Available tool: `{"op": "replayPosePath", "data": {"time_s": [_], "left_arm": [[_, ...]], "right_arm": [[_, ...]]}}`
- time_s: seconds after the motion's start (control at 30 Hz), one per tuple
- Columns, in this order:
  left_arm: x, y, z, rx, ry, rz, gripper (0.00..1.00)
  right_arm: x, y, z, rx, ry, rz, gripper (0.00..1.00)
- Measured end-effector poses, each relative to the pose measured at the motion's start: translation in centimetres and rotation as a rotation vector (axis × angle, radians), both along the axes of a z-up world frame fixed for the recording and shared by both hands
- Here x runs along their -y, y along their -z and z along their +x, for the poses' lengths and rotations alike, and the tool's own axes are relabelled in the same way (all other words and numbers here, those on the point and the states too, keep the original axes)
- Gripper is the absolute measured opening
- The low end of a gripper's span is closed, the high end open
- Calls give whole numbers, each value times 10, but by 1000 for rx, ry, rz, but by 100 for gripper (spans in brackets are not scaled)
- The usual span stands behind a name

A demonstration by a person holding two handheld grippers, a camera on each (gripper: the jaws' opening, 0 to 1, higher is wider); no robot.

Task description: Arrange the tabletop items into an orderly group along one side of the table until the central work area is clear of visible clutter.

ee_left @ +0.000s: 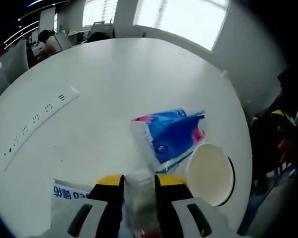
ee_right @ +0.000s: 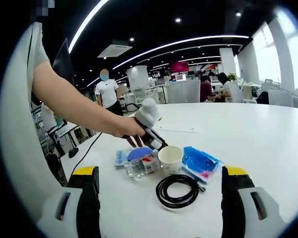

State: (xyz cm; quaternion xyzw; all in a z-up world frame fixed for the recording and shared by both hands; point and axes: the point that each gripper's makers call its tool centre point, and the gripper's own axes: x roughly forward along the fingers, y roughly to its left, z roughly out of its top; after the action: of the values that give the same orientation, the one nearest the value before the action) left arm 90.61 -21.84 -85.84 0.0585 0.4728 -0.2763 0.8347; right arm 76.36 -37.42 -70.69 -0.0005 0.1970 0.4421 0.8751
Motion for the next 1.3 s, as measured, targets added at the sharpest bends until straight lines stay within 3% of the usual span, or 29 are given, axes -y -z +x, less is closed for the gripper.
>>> {"op": "replayPosePath", "data": {"time_s": [0.7,1.3], "left_arm": [[-1,3,-1,-48,-41,-4,19],[-5,-18,-8,17,-70,-3,18]], "right_arm": [[8,-8,-2,14,6,1,99],[0,-11,-3,22,-16,22,99]]}}
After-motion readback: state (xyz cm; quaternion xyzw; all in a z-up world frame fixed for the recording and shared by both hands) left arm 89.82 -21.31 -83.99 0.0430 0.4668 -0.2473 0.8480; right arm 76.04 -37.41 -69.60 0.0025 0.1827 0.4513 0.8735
